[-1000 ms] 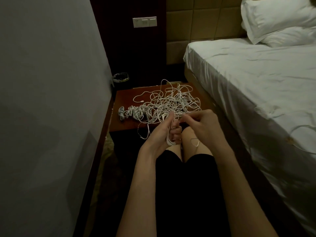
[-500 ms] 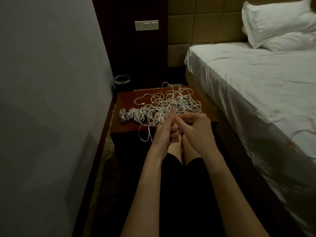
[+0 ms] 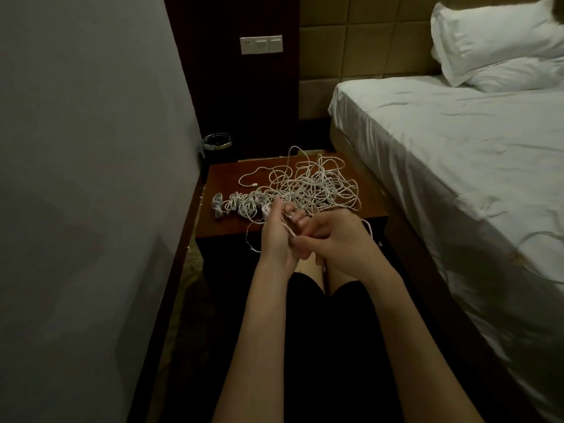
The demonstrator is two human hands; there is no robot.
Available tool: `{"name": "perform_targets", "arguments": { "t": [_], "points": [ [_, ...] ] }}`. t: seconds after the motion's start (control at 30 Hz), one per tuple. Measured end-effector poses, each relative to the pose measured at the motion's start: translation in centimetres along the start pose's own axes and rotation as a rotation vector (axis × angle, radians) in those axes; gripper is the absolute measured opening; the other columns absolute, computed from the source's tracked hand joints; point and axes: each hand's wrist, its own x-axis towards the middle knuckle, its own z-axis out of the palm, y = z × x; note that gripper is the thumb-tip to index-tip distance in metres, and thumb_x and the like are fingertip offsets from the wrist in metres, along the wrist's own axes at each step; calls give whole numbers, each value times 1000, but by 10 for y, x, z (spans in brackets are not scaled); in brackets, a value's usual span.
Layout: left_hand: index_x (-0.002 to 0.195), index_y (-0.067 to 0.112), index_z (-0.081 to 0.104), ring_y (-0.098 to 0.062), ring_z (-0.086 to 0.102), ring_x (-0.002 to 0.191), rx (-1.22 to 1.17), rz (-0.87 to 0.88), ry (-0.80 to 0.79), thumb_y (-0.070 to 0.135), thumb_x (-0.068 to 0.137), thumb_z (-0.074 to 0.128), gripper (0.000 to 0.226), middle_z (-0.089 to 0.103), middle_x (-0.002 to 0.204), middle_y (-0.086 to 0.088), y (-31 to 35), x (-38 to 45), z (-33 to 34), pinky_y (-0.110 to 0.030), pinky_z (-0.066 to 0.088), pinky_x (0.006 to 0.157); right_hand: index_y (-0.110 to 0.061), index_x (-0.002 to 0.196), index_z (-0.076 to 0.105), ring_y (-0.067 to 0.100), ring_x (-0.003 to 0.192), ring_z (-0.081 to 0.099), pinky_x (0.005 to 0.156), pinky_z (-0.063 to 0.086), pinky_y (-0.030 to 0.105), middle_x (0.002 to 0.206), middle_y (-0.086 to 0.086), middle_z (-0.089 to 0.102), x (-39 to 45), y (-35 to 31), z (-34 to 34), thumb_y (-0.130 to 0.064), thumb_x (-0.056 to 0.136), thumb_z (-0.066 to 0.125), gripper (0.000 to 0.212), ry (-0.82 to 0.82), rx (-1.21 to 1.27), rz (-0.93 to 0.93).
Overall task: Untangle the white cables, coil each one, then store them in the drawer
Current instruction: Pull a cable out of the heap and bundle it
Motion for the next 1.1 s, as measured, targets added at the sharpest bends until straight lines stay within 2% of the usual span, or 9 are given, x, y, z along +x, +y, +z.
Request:
{"name": "perform_targets", "arguments": {
  "t": [0.2, 0.3, 0.4, 0.57, 0.67, 0.77, 0.87, 0.97, 1.1],
  "points": [
    [67, 17, 39, -4, 30, 40, -136, 3, -97, 47, 104, 27, 49, 32, 50, 7, 12, -2, -5, -15, 29, 38, -16, 71, 65, 11, 51, 62, 60, 52, 27, 57, 1, 67, 1, 3, -1, -37, 79, 75, 24, 21, -45, 40],
    [67, 17, 38, -3, 27, 36, -121, -27, -129, 48, 103, 26, 49, 30, 47, 8, 15, -4, -9, -14, 24, 34, -24, 79, 70, 6, 61, 60, 62, 50, 19, 69, 0, 68, -2, 7, -22, -27, 86, 69, 7, -178, 36, 42],
    [66, 18, 37, -3, 28, 35, -11, -83, -145, 49, 103, 26, 49, 30, 45, 8, 11, -5, -8, -14, 24, 35, -25, 84, 73, 0, 62, 59, 61, 47, 11, 70, -5, 68, -5, 8, -33, -18, 86, 69, 8, -192, -25, 8],
    [57, 16, 46, -14, 52, 61, 214, -107, -130, 46, 101, 36, 54, 48, 59, -1, 6, 1, -7, -26, 46, 60, -16, 85, 78, -10, 68, 59, 63, 42, 6, 74, -13, 68, -2, 8, -17, -18, 81, 76, 5, -121, -222, -56],
    [56, 18, 50, -20, 54, 73, 442, -125, -144, 45, 100, 41, 52, 52, 71, -6, 5, 0, -10, -34, 46, 68, -21, 75, 71, -9, 72, 60, 67, 46, 9, 78, -19, 64, -1, 12, -17, -22, 75, 81, 11, -7, -233, -70],
    [96, 9, 59, -21, 63, 74, 643, -141, -112, 42, 100, 45, 37, 65, 75, -4, 0, -5, -7, -42, 53, 75, -23, 78, 54, 8, 72, 62, 64, 50, 26, 82, -6, 66, -4, 14, -16, -26, 75, 80, 26, 74, -272, -50],
    [130, -2, 48, -18, 67, 69, 712, -147, -104, 41, 101, 44, 52, 65, 103, -14, -1, -7, -3, -32, 55, 57, -17, 89, 57, 7, 69, 62, 62, 49, 23, 80, -5, 65, -3, 14, -20, -25, 79, 76, 24, -9, -218, 0],
    [105, -3, 52, -10, 54, 41, 685, -113, -86, 36, 103, 40, 40, 60, 71, -10, -1, -9, -6, -19, 42, 40, -17, 94, 66, 9, 75, 67, 72, 54, 27, 82, -1, 69, -3, 12, -32, -18, 86, 69, 8, -105, -95, 22],
    [86, 9, 47, -9, 42, 37, 659, -89, -180, 32, 105, 37, 32, 61, 58, -6, 2, -8, -9, -19, 37, 39, -15, 91, 70, -2, 57, 57, 55, 43, 14, 66, -7, 62, -9, 13, -44, -15, 88, 67, 4, -41, -64, 7]
  ]
}}
